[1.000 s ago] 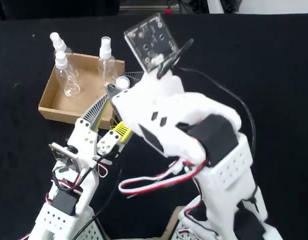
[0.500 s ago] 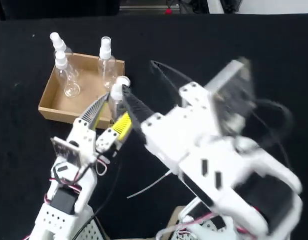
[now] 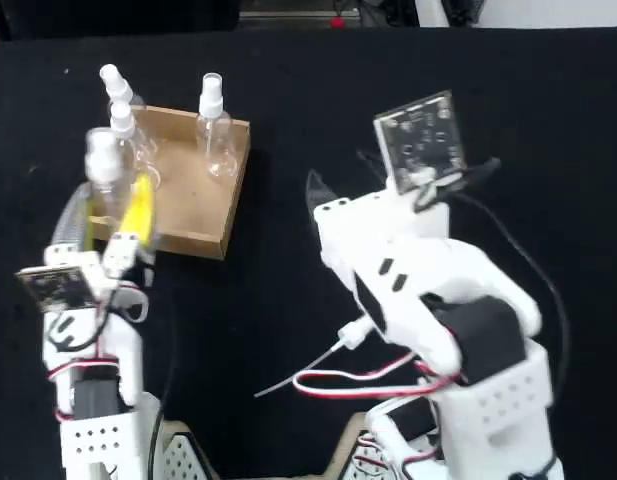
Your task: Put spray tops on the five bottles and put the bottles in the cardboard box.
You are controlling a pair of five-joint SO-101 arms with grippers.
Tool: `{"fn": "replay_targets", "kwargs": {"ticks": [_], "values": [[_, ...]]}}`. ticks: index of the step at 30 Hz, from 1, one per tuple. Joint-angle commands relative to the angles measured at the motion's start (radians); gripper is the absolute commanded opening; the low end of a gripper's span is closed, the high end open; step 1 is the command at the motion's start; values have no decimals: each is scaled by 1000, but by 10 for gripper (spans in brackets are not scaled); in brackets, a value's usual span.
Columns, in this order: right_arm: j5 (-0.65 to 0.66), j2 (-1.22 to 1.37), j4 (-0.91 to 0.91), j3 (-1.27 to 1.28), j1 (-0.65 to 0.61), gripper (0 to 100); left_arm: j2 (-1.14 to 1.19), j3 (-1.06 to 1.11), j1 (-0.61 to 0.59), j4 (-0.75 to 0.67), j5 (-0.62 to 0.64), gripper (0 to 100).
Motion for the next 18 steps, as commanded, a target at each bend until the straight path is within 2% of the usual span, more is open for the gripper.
{"fn": "replay_targets", "kwargs": {"ticks": [1, 7, 13, 18], "values": [[3, -21, -83, 111, 23, 180, -8, 21, -139, -20, 9, 170], [2, -21, -265, 351, 23, 180, -2, 21, -205, -109, 12, 170], [2, -21, -405, 507, 23, 178, 0, 21, -209, -117, 186, 170], [2, -21, -454, 572, 25, 178, 0, 21, -203, -160, 192, 170]]}}
